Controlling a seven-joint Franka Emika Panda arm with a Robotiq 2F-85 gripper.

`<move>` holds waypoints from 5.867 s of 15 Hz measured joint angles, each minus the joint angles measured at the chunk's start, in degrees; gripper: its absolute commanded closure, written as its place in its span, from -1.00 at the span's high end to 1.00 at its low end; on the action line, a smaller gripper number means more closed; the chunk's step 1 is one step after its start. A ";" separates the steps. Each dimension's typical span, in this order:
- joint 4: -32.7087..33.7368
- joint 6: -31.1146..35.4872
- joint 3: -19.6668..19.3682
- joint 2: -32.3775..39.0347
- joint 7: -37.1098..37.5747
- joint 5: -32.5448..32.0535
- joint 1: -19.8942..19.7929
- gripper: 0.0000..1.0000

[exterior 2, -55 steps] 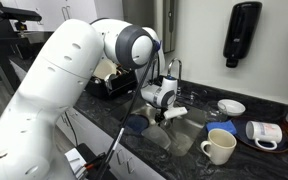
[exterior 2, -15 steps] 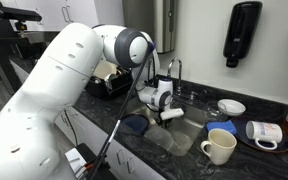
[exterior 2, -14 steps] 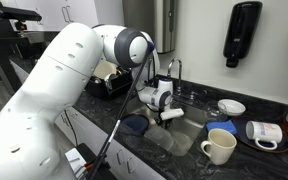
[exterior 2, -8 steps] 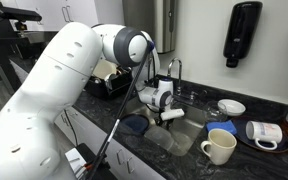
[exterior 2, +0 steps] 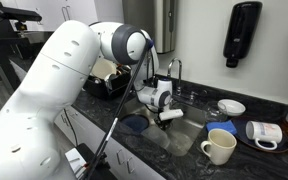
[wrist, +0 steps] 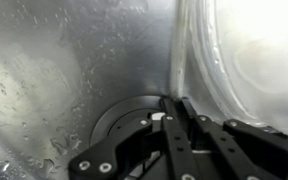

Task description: Pick up the straw from the sink and put in the kitchen utensil holder

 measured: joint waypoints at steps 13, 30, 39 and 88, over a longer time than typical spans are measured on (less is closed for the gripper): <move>-10.50 9.13 -3.04 -8.00 2.60 -2.73 -0.46 -0.94; -26.40 10.30 2.20 -32.01 -0.98 6.72 -2.16 -0.94; -26.44 -0.84 3.34 -43.87 -31.22 39.92 3.28 -0.94; -22.74 -37.30 -7.76 -57.67 -98.86 102.60 7.31 -0.77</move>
